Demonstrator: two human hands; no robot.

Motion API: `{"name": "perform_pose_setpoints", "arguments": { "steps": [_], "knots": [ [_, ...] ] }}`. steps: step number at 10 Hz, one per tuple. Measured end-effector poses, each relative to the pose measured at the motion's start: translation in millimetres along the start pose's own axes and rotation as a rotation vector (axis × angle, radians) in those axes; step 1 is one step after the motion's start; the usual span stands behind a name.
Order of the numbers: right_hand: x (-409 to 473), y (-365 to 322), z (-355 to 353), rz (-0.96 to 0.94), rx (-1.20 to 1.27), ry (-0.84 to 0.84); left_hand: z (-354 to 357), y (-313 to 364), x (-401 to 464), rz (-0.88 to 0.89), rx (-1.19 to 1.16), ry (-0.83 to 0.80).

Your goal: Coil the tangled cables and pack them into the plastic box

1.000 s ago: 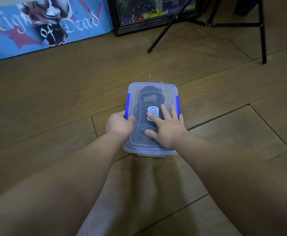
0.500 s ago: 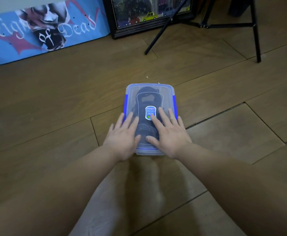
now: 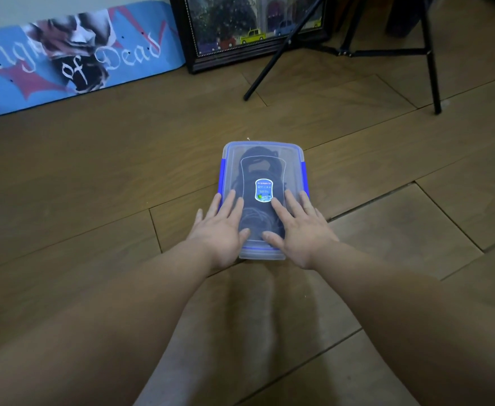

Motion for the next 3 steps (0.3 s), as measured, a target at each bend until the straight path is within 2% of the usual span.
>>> {"name": "perform_pose_setpoints", "arguments": {
  "steps": [3],
  "knots": [
    [1.1,5.8,-27.5,-0.028,-0.004,0.085,-20.5,6.7,-5.0,-0.003,0.012,0.1]
  ]
}}
Point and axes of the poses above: each hand's wrist, its own x-axis towards the middle knuckle, its own z-axis out of the palm, y = z × x, the point moved 1 cm from there along x, towards the middle knuckle, and after that the axes turned 1 degree about -x, right-handed, at the moved point
